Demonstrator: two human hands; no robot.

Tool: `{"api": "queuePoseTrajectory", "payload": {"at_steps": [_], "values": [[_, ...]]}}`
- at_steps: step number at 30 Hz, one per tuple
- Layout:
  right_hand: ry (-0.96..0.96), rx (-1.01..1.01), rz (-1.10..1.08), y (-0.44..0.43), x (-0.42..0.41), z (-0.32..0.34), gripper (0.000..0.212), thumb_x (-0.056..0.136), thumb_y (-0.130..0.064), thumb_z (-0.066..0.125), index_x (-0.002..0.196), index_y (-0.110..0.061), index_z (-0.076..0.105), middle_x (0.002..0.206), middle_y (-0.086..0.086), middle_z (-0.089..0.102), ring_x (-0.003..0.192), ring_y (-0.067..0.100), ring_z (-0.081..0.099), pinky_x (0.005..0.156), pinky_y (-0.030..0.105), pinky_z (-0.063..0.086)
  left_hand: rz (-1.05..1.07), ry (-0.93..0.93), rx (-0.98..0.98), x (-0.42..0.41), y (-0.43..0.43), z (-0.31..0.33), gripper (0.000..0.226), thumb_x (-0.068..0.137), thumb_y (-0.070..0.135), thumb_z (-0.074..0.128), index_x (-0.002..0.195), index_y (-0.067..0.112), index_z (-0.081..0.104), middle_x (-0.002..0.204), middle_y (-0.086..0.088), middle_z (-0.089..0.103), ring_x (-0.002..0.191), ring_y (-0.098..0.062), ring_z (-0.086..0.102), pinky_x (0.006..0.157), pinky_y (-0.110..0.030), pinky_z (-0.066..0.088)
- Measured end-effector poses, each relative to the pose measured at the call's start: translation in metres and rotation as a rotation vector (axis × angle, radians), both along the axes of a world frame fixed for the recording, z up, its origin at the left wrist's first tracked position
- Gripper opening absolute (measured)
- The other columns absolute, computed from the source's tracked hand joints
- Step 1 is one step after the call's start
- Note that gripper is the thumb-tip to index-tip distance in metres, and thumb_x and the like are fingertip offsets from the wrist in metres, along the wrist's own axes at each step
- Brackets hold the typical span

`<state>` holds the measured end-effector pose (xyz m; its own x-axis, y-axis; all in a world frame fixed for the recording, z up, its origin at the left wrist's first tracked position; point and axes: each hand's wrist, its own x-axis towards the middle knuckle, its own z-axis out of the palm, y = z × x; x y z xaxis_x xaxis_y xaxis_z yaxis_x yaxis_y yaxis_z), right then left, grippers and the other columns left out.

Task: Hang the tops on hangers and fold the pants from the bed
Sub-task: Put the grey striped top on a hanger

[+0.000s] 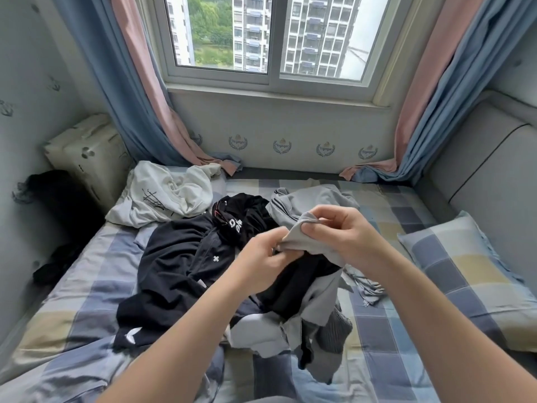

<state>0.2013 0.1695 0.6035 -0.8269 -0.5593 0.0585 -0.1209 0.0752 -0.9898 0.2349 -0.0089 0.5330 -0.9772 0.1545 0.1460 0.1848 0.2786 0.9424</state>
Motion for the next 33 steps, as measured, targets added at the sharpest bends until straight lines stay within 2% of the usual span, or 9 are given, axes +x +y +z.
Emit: {"api": "queuePoseTrajectory", "payload": {"at_steps": [3, 7, 14, 18, 22, 24, 28, 31, 33], "values": [[0.052, 0.094, -0.035, 0.007, 0.0, -0.005, 0.018, 0.084, -0.008, 0.079, 0.085, -0.018, 0.063, 0.071, -0.001, 0.064, 0.065, 0.015, 0.049, 0.06, 0.023, 0.039, 0.168, 0.14, 0.027, -0.001, -0.001, 0.012, 0.022, 0.089, 0.018, 0.062, 0.071, 0.026, 0.051, 0.064, 0.014, 0.046, 0.062, -0.007, 0.039, 0.059, -0.025, 0.034], [0.184, 0.386, -0.199, 0.01, 0.002, -0.037, 0.022, 0.076, -0.016, 0.071, 0.089, -0.014, 0.053, 0.074, 0.011, 0.056, 0.066, 0.023, 0.049, 0.061, 0.045, 0.043, 0.268, 0.239, 0.045, 0.0, 0.0, 0.037, 0.033, 0.092, 0.008, 0.059, 0.07, 0.025, 0.042, 0.062, 0.009, 0.038, 0.059, -0.011, 0.033, 0.057, -0.032, 0.031], [-0.041, 0.553, -0.328, 0.004, 0.016, -0.133, 0.02, 0.085, -0.021, 0.064, 0.068, -0.028, 0.055, 0.058, -0.009, 0.056, 0.056, 0.014, 0.047, 0.055, 0.031, 0.033, 0.318, 0.301, 0.137, 0.006, 0.004, 0.068, 0.028, 0.094, 0.004, 0.054, 0.073, 0.006, 0.036, 0.062, 0.004, 0.031, 0.06, -0.011, 0.028, 0.055, -0.031, 0.026], [-0.252, 0.469, -0.25, 0.003, 0.022, -0.169, 0.014, 0.095, -0.025, 0.065, 0.088, -0.015, 0.071, 0.074, -0.002, 0.067, 0.067, 0.02, 0.057, 0.063, 0.03, 0.041, 0.354, 0.301, 0.108, 0.004, -0.007, 0.063, 0.037, 0.095, 0.008, 0.055, 0.068, 0.017, 0.031, 0.058, 0.011, 0.027, 0.054, -0.01, 0.024, 0.051, -0.023, 0.022], [-0.157, 0.359, -0.375, 0.016, 0.01, -0.157, 0.017, 0.097, -0.004, 0.056, 0.086, -0.001, 0.067, 0.081, 0.019, 0.07, 0.072, 0.027, 0.057, 0.07, 0.045, 0.05, 0.466, 0.111, 0.006, -0.003, -0.034, 0.038, 0.032, 0.092, 0.011, 0.055, 0.067, 0.022, 0.038, 0.056, 0.016, 0.036, 0.054, -0.006, 0.033, 0.053, -0.024, 0.029], [-0.037, 0.337, -0.449, 0.023, 0.003, -0.135, 0.026, 0.091, 0.009, 0.049, 0.071, -0.005, 0.056, 0.065, 0.009, 0.059, 0.061, 0.019, 0.048, 0.061, 0.039, 0.041, 0.413, -0.112, -0.187, -0.003, -0.047, 0.026, 0.005, 0.087, 0.014, 0.059, 0.084, 0.018, 0.057, 0.072, 0.015, 0.058, 0.067, -0.008, 0.053, 0.06, -0.03, 0.042], [0.152, 0.26, -0.431, 0.026, -0.008, -0.078, 0.033, 0.091, 0.01, 0.044, 0.065, -0.011, 0.045, 0.055, -0.012, 0.038, 0.05, 0.006, 0.03, 0.047, 0.02, 0.024, 0.217, -0.507, -0.449, 0.01, -0.041, 0.002, 0.062, 0.075, 0.037, 0.073, 0.128, 0.016, 0.049, 0.121, -0.002, 0.06, 0.11, -0.019, 0.059, 0.088, -0.04, 0.051], [0.264, 0.241, -0.278, 0.016, -0.004, -0.043, 0.029, 0.096, -0.003, 0.055, 0.068, -0.012, 0.052, 0.058, -0.011, 0.04, 0.053, 0.006, 0.032, 0.048, 0.02, 0.027, 0.255, -0.289, -0.455, 0.017, -0.022, -0.001, 0.103, 0.072, 0.045, 0.079, 0.154, 0.028, 0.02, 0.158, 0.0, 0.029, 0.144, -0.025, 0.028, 0.116, -0.046, 0.031], [0.302, 0.235, -0.173, 0.007, 0.003, -0.027, 0.023, 0.093, -0.012, 0.058, 0.071, -0.007, 0.055, 0.063, -0.004, 0.045, 0.059, 0.009, 0.037, 0.053, 0.025, 0.031, 0.172, -0.085, -0.446, 0.012, -0.016, 0.0, 0.098, 0.071, 0.042, 0.081, 0.153, 0.034, 0.028, 0.157, 0.007, 0.035, 0.144, -0.017, 0.031, 0.117, -0.047, 0.031]]}}
